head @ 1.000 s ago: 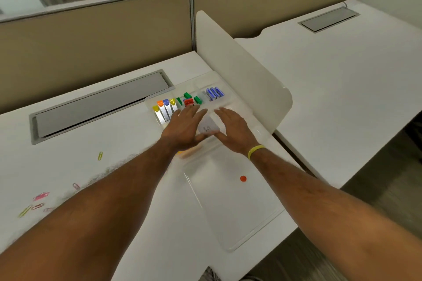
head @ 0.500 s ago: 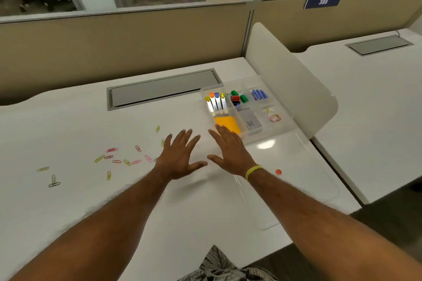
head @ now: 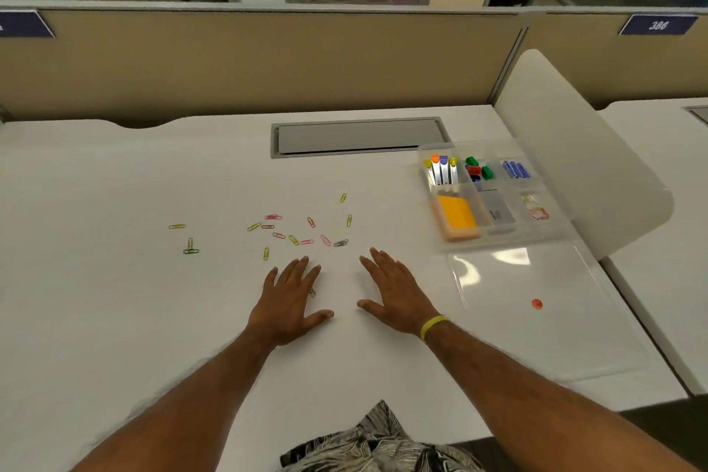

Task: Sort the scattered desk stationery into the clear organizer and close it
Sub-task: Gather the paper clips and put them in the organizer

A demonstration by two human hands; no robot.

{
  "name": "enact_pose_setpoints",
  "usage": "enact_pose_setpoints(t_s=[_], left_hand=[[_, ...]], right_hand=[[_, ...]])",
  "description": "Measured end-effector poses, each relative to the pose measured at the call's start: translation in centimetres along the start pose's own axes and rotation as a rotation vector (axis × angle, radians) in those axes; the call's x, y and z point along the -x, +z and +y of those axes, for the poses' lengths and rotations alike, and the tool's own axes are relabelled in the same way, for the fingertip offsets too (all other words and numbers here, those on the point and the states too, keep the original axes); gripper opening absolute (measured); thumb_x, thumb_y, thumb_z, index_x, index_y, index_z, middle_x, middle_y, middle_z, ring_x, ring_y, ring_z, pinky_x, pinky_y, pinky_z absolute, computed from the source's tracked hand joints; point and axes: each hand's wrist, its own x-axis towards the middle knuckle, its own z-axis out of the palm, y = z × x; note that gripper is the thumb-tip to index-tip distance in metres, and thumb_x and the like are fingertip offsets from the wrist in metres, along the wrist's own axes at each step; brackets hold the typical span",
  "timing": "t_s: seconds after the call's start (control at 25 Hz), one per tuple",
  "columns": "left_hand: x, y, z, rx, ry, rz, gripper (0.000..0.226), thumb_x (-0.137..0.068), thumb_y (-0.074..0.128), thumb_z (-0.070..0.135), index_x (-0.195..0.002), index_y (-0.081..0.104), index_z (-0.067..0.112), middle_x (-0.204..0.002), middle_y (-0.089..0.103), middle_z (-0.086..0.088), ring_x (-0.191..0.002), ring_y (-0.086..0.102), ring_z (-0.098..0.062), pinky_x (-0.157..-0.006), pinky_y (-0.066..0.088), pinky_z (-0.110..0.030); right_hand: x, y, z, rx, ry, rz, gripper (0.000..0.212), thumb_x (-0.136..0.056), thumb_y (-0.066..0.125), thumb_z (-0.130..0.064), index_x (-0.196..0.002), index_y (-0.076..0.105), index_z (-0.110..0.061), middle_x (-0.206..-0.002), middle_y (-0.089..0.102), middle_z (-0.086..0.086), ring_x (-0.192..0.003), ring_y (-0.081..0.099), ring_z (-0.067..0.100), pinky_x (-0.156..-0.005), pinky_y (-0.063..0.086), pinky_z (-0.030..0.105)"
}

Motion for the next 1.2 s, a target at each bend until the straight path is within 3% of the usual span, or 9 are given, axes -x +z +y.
enact_pose_setpoints(t_s=[0.12, 0.28, 0.44, 0.6, 0.84, 1.04, 1.2], left_hand=[[1.3, 0.3, -1.9, 0.039, -0.064, 0.023, 0.095, -0.081, 0.020, 0.079, -0.153, 0.011, 0.019, -0.162, 0.006, -0.003, -0.149, 0.006, -0.020, -0.119, 0.007, -0.044], [1.8, 0.3, -3.4, 0.076, -0.079, 0.056, 0.090, -0.082, 0.022, 0.077, -0.146, 0.035, 0.016, -0.155, 0.031, -0.005, -0.142, 0.030, -0.025, -0.112, 0.026, -0.045], [1.2, -0.3, -3.5, 0.112, -0.056, 0.115, 0.063, -0.085, 0.042, 0.062, -0.130, 0.056, 0.020, -0.133, 0.052, -0.002, -0.120, 0.049, -0.025, -0.094, 0.042, -0.040], [0.9, -0.5, -2.9, 0.228, -0.042, 0.123, 0.038, -0.092, 0.056, 0.038, -0.125, 0.060, 0.019, -0.120, 0.053, 0.000, -0.108, 0.049, -0.019, -0.086, 0.045, -0.031], [1.1, -0.8, -4.7, 0.281, -0.043, 0.096, 0.046, -0.089, 0.062, 0.035, -0.130, 0.057, 0.014, -0.121, 0.053, 0.000, -0.111, 0.049, -0.016, -0.090, 0.046, -0.027], [0.9, -1.2, -4.5, 0.280, -0.067, 0.085, 0.033, -0.090, 0.062, 0.035, -0.116, 0.067, 0.017, -0.109, 0.057, 0.000, -0.099, 0.052, -0.016, -0.079, 0.043, -0.025], [0.3, -1.4, -4.0, 0.332, -0.084, 0.068, 0.019, -0.089, 0.062, 0.028, -0.102, 0.073, 0.018, -0.096, 0.059, 0.000, -0.088, 0.055, -0.015, -0.070, 0.040, -0.024]], right_hand=[[-0.4, 0.9, -1.2, -0.021, -0.019, -0.043, 0.083, -0.092, 0.050, -0.053, -0.154, 0.002, -0.025, -0.162, -0.004, -0.001, -0.149, -0.004, 0.015, -0.121, 0.002, 0.033], [-1.6, 1.0, -3.1, -0.044, -0.058, -0.101, 0.084, -0.092, 0.053, -0.049, -0.154, 0.007, -0.016, -0.162, -0.001, 0.002, -0.150, 0.000, 0.015, -0.120, 0.004, 0.028], [-3.4, 1.8, -5.7, -0.009, -0.122, -0.159, 0.082, -0.092, 0.054, -0.047, -0.154, 0.011, -0.013, -0.162, 0.002, 0.003, -0.150, 0.001, 0.016, -0.119, 0.004, 0.027], [-4.6, 2.8, -7.7, 0.013, -0.174, -0.166, 0.072, -0.092, 0.056, -0.043, -0.151, 0.025, -0.015, -0.162, 0.008, 0.004, -0.149, 0.006, 0.018, -0.120, 0.014, 0.033], [-5.9, 1.5, -8.4, 0.029, -0.209, -0.152, 0.072, -0.086, 0.065, -0.035, -0.146, 0.034, -0.010, -0.151, 0.032, 0.005, -0.137, 0.029, 0.021, -0.109, 0.038, 0.037], [-6.9, 2.1, -9.2, 0.076, -0.294, -0.151, 0.034, -0.088, 0.061, -0.021, -0.120, 0.060, -0.010, -0.117, 0.049, 0.006, -0.107, 0.046, 0.025, -0.083, 0.047, 0.043], [-7.2, 2.2, -9.3, 0.023, -0.270, -0.117, 0.019, -0.091, 0.057, -0.015, -0.107, 0.067, -0.010, -0.104, 0.055, 0.008, -0.096, 0.052, 0.025, -0.075, 0.043, 0.034]])
